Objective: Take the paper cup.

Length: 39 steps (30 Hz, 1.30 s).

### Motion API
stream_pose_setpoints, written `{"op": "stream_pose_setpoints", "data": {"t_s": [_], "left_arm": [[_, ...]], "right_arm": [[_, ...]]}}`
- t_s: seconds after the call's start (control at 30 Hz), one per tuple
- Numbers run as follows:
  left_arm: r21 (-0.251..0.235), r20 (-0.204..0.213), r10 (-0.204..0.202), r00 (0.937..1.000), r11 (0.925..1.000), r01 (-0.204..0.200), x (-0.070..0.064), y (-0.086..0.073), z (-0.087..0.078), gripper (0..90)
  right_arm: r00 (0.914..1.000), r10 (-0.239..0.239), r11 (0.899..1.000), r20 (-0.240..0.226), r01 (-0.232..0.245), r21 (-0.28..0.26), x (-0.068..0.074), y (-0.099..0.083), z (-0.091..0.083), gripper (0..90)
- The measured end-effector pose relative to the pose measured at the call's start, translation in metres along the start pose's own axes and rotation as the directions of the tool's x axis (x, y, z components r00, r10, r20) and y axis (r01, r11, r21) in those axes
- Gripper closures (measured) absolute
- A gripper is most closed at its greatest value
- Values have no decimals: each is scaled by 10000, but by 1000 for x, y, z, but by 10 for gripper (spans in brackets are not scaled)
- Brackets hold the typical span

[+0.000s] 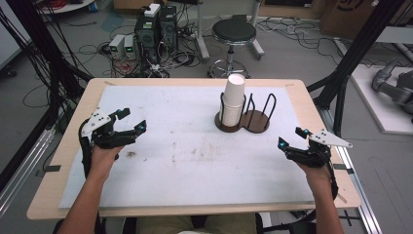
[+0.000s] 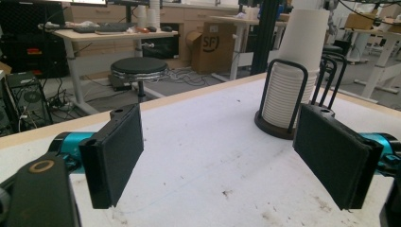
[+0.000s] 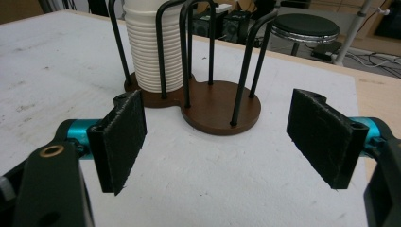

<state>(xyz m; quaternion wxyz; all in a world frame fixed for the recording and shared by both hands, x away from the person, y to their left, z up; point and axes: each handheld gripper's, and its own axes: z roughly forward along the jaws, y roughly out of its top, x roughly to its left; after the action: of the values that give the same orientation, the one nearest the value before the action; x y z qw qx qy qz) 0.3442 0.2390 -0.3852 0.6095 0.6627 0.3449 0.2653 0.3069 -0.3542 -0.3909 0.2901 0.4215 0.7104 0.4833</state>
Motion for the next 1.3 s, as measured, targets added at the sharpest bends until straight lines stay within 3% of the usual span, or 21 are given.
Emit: {"op": "stream_pose_setpoints", "data": {"t_s": [0.4, 0.47, 0.53, 0.7, 0.73, 0.87, 0.97, 1.13, 1.3], "left_arm": [[68, -52, -230, 9997, 9997, 230, 0, -5, 2, 170], [109, -34, -234, 9997, 9997, 235, 0, -6, 3, 169], [176, 16, -168, 9999, 9997, 168, -2, -6, 3, 170], [161, 102, -77, 9999, 9998, 76, -6, -6, 3, 169], [161, 117, -103, 9999, 9998, 101, -6, -6, 2, 170], [220, 206, -91, 9997, 9997, 86, -7, -6, 5, 170], [256, 233, -126, 9996, 9996, 120, -7, -7, 7, 170], [358, 257, -194, 9995, 9992, 185, -6, -9, 9, 169], [423, 271, -169, 9995, 9990, 157, -7, -10, 8, 170]], "right_arm": [[9996, 272, 9994, -60, -273, -205, -1, 0, -2, 211], [9998, 156, 9996, -153, -159, -225, 3, 2, -1, 217], [9996, 214, 9994, -159, -218, -258, 8, 3, -1, 295], [9996, 279, 9981, 67, -275, -559, 16, 12, 4, 245], [9995, 298, 9973, -95, -303, -672, 25, 20, 10, 199], [9975, -37, 9953, -707, -32, -967, 42, 36, 20, 211], [9920, -315, 9910, -1223, 150, -1332, 49, 48, 32, 368], [9847, -576, 9910, -1647, 364, -1287, 53, 60, 56, 555], [9806, -229, 9904, -1945, -43, -1382, 52, 64, 75, 765]]}}
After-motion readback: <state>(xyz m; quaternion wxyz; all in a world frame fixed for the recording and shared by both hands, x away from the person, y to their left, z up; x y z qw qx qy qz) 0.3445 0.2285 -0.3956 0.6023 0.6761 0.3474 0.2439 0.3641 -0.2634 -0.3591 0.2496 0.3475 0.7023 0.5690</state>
